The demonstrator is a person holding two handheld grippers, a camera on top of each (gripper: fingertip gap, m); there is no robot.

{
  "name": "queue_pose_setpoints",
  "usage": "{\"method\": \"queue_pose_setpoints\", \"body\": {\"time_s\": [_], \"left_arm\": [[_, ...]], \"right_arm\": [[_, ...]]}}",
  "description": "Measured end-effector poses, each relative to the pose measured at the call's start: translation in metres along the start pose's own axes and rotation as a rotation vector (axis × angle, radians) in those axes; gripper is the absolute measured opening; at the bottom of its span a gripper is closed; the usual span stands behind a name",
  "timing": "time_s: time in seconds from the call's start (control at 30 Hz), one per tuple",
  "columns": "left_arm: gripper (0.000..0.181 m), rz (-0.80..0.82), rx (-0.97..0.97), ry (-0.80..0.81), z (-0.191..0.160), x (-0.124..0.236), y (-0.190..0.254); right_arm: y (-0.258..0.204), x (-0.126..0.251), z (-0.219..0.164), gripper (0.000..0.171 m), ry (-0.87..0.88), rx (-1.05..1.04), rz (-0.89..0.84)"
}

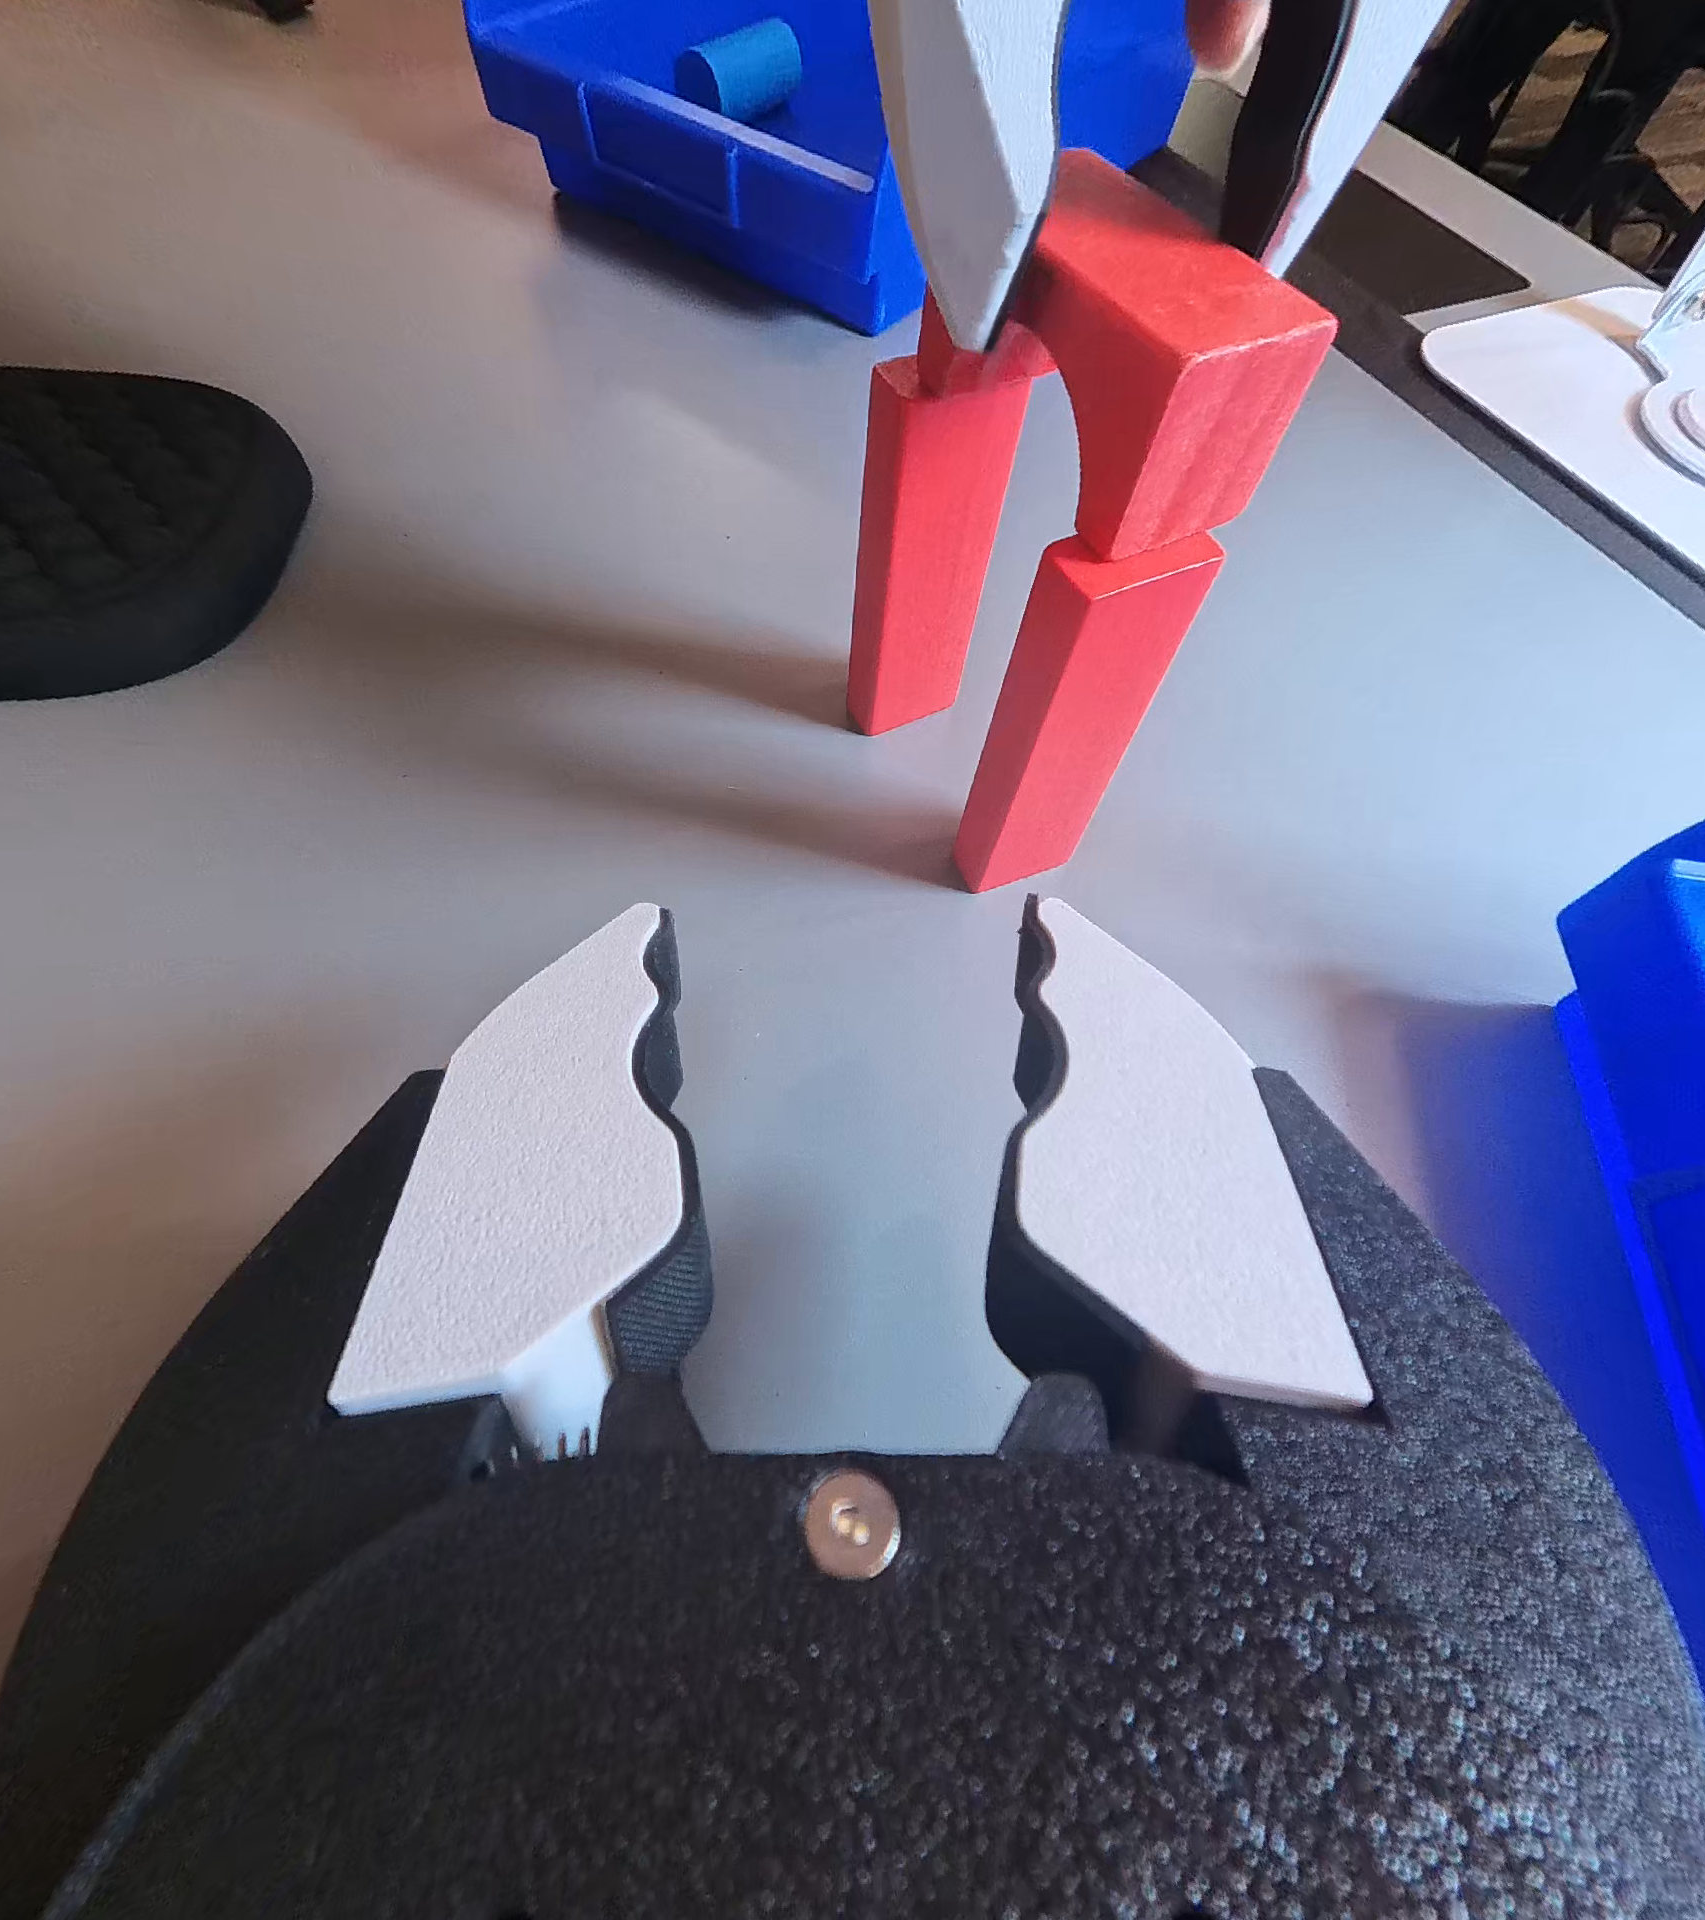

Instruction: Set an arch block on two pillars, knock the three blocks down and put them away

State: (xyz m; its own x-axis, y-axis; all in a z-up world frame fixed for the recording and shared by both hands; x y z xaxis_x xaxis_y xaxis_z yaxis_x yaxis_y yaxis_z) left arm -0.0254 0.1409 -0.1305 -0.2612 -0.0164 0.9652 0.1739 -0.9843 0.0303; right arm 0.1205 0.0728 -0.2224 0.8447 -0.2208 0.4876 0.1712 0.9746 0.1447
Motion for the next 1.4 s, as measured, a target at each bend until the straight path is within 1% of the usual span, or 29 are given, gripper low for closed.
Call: {"method": "queue_pose_setpoints", "body": {"time_s": [0.07,0.13,0.23,0.3,0.4,0.47,0.57,0.63,0.7,0.77,0.83,0.97,1.07,1.13,1.2,1.27,1.3,1.37,1.4], "left_arm": [[0.042,0.005,-0.002,0.010,-0.001,0.004,0.001],[0.042,0.021,-0.009,0.056,-0.002,0.016,0.002],[0.037,0.070,0.016,0.198,-0.010,0.044,0.004],[0.035,0.130,0.030,0.329,-0.024,0.064,0.008],[0.036,0.188,0.100,0.584,-0.060,0.083,0.015],[0.038,0.168,0.210,0.759,-0.089,0.084,0.023],[0.038,0.082,0.365,1.042,-0.133,0.070,0.041],[0.037,0.058,0.447,1.161,-0.162,0.048,0.052],[0.037,0.097,0.495,1.190,-0.187,0.020,0.060],[0.036,0.169,0.513,1.164,-0.206,-0.007,0.066],[0.036,0.189,0.541,1.112,-0.213,-0.025,0.069],[0.044,0.185,0.544,1.087,-0.206,-0.036,0.071],[0.047,0.222,0.554,1.061,-0.203,-0.041,0.071],[0.047,0.240,0.551,1.060,-0.203,-0.041,0.073],[0.047,0.269,0.543,1.065,-0.202,-0.038,0.073],[0.046,0.311,0.522,1.071,-0.203,-0.033,0.074],[0.046,0.337,0.511,1.082,-0.204,-0.030,0.073],[0.044,0.387,0.513,1.123,-0.210,-0.022,0.071],[0.044,0.413,0.524,1.151,-0.214,-0.017,0.069]], "right_arm": [[0.000,0.000,0.000,0.063,-0.001,0.003,-0.004],[0.001,0.001,0.000,0.063,0.000,0.004,-0.010],[0.002,0.002,0.001,0.063,0.006,0.001,-0.018],[0.002,0.003,0.001,0.063,0.013,-0.004,-0.022],[0.004,0.003,0.001,0.064,0.022,-0.020,-0.021],[0.005,0.002,0.000,0.064,0.027,-0.041,-0.012],[0.007,-0.001,-0.002,0.067,0.030,-0.074,-0.021],[0.010,-0.003,-0.002,0.069,0.031,-0.090,-0.051],[0.010,-0.004,0.001,0.069,0.043,-0.108,-0.085],[0.010,-0.007,0.004,0.070,0.047,-0.113,-0.134],[0.009,-0.011,0.006,0.072,0.038,-0.102,-0.192],[0.008,-0.016,0.011,0.080,-0.001,-0.089,-0.322],[0.008,-0.020,0.015,0.084,-0.002,-0.136,-0.418],[0.007,-0.029,0.019,0.087,0.014,-0.190,-0.444],[0.002,-0.045,0.026,0.092,0.021,-0.229,-0.435],[-0.006,-0.065,0.032,0.094,0.015,-0.221,-0.402],[-0.013,-0.074,0.038,0.088,0.025,-0.190,-0.358],[-0.034,-0.091,0.049,0.067,0.044,-0.090,-0.217],[-0.047,-0.097,0.052,0.063,0.042,-0.034,-0.139]]}}
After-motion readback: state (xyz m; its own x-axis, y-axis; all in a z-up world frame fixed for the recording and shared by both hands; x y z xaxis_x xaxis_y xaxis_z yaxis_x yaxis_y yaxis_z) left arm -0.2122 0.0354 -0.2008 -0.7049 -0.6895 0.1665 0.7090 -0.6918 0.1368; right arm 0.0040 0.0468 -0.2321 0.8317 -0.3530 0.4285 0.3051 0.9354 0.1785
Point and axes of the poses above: each gripper's, where its closed fingertips meet, x back along the fingers, z out of its top, y = z × x across the jaws, the point moved 8 cm from there along x, back along the fingers, and after that the axes turned 6 degrees about x, right-handed, at the moved point
